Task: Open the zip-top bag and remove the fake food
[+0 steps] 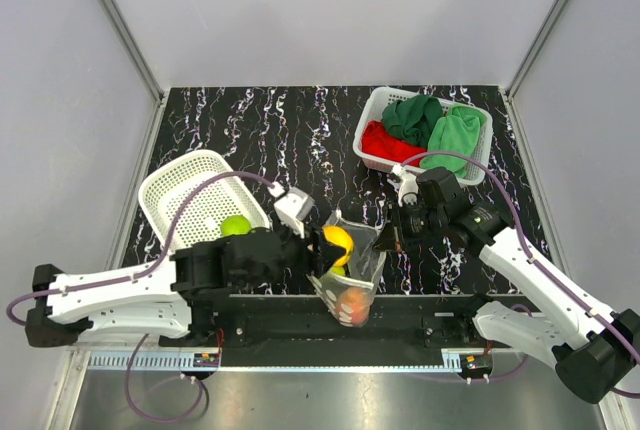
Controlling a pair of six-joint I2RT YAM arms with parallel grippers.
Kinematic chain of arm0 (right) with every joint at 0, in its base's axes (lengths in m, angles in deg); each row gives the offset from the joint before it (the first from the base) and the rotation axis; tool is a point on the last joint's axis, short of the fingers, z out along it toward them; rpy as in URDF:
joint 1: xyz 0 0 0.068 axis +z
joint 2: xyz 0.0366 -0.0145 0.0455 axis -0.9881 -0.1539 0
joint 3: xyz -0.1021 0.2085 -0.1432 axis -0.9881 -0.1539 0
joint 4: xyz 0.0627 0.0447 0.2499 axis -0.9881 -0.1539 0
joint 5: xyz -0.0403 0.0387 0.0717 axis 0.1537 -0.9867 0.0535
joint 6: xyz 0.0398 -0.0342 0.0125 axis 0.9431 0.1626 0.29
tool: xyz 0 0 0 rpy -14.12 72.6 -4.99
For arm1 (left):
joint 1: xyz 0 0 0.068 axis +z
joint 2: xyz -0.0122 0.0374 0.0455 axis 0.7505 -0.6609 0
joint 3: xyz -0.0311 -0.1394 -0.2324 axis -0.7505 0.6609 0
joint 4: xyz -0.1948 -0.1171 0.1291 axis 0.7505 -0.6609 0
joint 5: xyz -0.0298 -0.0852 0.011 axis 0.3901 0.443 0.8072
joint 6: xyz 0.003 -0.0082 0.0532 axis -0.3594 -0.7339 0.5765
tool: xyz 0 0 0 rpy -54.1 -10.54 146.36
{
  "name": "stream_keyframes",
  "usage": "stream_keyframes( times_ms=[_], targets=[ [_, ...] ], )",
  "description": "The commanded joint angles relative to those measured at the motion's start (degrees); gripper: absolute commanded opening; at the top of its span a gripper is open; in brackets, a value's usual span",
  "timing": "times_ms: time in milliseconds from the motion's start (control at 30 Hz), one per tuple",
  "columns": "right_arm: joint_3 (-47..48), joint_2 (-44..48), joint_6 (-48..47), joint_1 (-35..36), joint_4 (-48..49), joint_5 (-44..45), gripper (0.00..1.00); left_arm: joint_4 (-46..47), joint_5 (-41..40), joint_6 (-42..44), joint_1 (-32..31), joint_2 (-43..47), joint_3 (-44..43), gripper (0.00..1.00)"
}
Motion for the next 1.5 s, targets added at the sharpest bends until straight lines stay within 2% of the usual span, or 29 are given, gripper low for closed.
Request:
stream_keyframes(
  times_ms=[0,133,167,267,433,567,700,800,967,1067,1100,1167,1200,1233,1300,1333,1467],
  targets=[
    [0.19,0.42,-0.24,0.19,1.57,0.23,0.0,8.79,0.72,0.74,1.47,5.21,2.34,0.0],
    [0.19,0.59,-0.16,0.1,1.48,0.23,0.0,2.57,-7.17,-2.5,1.82,7.86,1.38,0.0],
    [0.19,0.77,-0.16,0.19,1.48,0.41,0.0,-2.15,-12.32,-3.73,1.82,8.65,0.86,0.0],
    [0.28,1.21,-0.16,0.19,1.48,0.76,0.0,-11.38,-20.08,-7.17,2.26,11.99,0.5,0.0],
    [1.15,1.91,0.11,0.19,1.31,1.99,0.0,-27.64,-27.48,-14.72,4.89,15.85,0.76,0.0],
    [3.35,2.53,-0.24,0.19,-0.09,6.37,0.0,-34.8,-27.5,-19.47,10.68,17.35,2.87,0.0],
    [7.03,1.82,-0.95,0.19,-1.41,10.42,0.0,-34.89,-22.58,-18.26,22.78,15.69,6.56,0.0],
    [9.49,0.77,-2.08,0.1,-2.91,13.24,0.0,-33.75,-20.03,-17.81,29.47,11.93,9.11,0.0],
    [13.98,-0.64,-4.11,0.1,-5.63,19.03,0.0,-33.66,-20.55,-20.97,33.45,6.73,9.99,0.0],
    [16.09,-2.13,-5.51,0.1,-6.42,21.15,0.0,-33.57,-20.02,-22.2,35.13,3.48,9.9,0.16],
    [16.53,-2.57,-6.04,0.1,-6.34,21.07,0.0,-33.66,-19.76,-23.07,35.39,2.6,9.99,0.37],
    [16.28,-3.62,-6.13,0.1,-5.73,18.88,0.0,-33.57,-18.71,-23.43,35.39,1.71,10.43,0.6],
    [15.58,-3.8,-5.7,0.1,-5.38,17.82,0.0,-33.4,-18.1,-23.09,35.39,1.88,10.52,0.67],
    [15.14,-4.24,-5.52,0.02,-4.85,15.64,0.0,-32.88,-16.44,-22.56,35.39,2.93,10.52,0.8],
    [13.82,-4.51,-5.26,0.02,-3.53,13.52,0.0,-30.69,-13.8,-19.16,35.39,4.78,9.73,0.86],
    [13.38,-4.94,-5.17,0.1,-3.0,11.59,0.0,-29.45,-9.69,-17.48,35.39,6.0,9.29,0.89],
    [11.36,-5.82,-4.29,0.1,-0.11,6.76,0.0,-23.65,0.61,-11.4,35.3,11.89,5.78,0.92]
  ],
)
